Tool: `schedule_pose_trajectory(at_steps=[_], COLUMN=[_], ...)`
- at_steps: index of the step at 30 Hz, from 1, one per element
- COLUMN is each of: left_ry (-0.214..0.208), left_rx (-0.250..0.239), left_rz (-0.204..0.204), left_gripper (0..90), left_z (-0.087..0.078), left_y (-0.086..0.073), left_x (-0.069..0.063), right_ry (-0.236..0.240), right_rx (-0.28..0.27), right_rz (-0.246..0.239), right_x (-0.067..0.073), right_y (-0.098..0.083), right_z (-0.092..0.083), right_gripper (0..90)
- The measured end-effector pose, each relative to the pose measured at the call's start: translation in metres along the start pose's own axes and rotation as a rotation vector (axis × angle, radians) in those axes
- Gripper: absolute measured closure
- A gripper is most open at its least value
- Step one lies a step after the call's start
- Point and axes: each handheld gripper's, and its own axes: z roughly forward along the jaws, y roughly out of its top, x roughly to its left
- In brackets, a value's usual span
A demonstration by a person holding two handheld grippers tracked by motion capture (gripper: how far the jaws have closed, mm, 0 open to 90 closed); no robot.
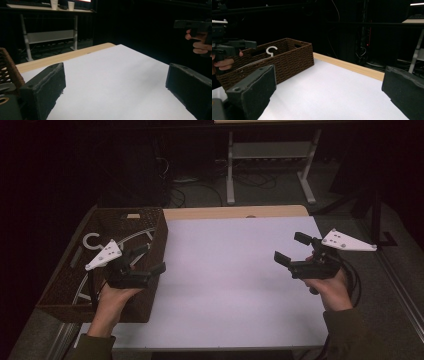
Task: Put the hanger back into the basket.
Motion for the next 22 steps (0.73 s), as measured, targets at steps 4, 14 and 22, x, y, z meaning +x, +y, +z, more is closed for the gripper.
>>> schedule_pose_trajectory(at_steps=[4, 14, 22], left_ry=[-0.004, -0.007, -0.007], left_rx=[0.008, 0.015, 0.015], left_rz=[0.003, 0.005, 0.007], left_gripper=[2.5, 2.5, 2.5], left_z=[0.0008, 0.0025, 0.0024], left_y=[-0.0004, -0.001, -0.0007], left_x=[-0.0001, -0.0009, -0.0009], right_ry=[0.0, -0.003, -0.002], right_rx=[-0.003, -0.004, -0.007], right_rz=[0.0, 0.002, -0.001], right_x=[-0.0001, -0.0005, -0.0003], right_y=[0.0006, 0.0006, 0.0007], right_z=[-0.0013, -0.0018, -0.0022], right_gripper=[0.0, 0.0, 0.0])
